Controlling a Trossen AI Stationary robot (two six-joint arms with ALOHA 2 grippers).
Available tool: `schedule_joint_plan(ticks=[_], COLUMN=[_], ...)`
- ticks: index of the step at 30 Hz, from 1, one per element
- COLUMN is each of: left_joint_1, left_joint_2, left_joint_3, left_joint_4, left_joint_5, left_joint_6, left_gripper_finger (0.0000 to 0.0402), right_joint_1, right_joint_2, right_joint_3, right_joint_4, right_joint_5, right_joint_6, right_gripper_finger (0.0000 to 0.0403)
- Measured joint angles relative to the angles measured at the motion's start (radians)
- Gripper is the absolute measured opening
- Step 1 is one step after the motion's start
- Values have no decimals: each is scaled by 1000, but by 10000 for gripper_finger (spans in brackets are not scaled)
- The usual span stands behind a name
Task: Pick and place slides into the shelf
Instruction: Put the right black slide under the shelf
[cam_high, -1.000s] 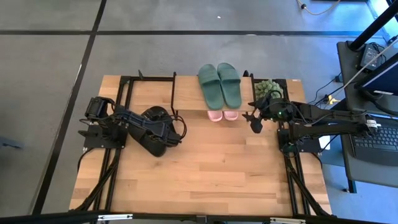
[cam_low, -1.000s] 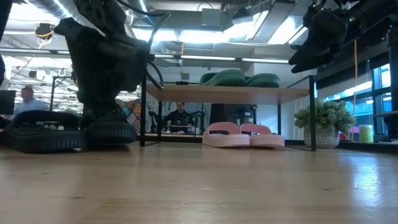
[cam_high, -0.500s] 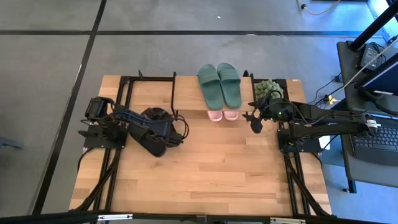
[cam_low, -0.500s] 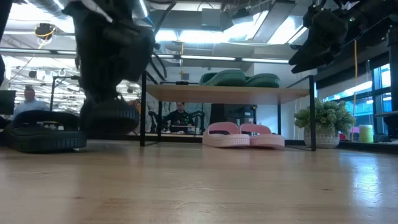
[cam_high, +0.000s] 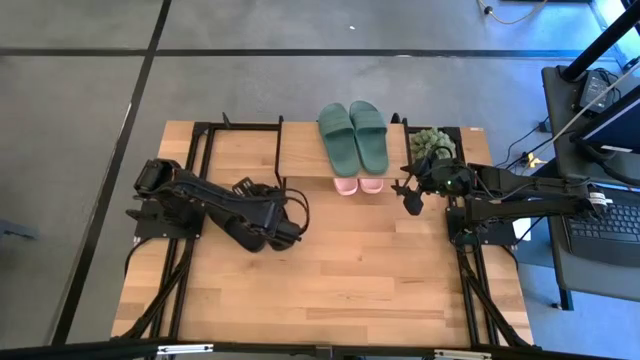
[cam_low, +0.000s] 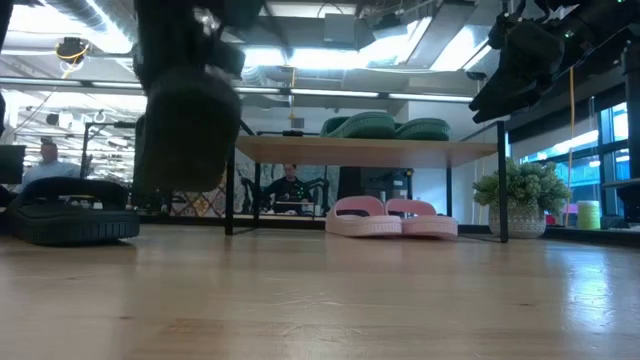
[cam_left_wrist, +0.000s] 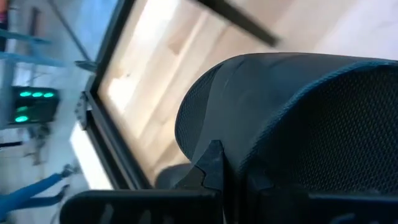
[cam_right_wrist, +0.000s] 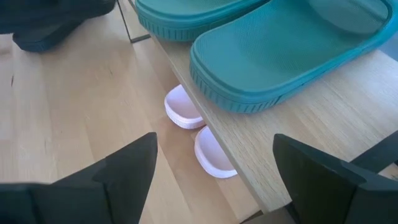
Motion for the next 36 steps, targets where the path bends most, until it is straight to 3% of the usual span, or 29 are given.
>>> schedule_joint_plan(ticks=[7,13,19,24,36], left_joint_1=[-85,-140,-141,-108,24], left_joint_2=[0,0,19,95,299], left_joint_3=[164,247,249,249,247], left_joint_4=[27,179,387,443,507], left_joint_5=[125,191,103,28,-96], left_joint_6=[77,192,384,551,599], left_gripper_finger=[3,5,3,3,3], right_joint_1=[0,0,0,0,0], right_joint_2=[0,0,0,0,0], right_joint_3=[0,0,0,0,0], right_joint_4=[1,2,2,2,1], right_joint_5=[0,0,0,0,0], right_joint_6=[-9,-37,-55,-55,-55], right_gripper_finger=[320,320,320,320,320])
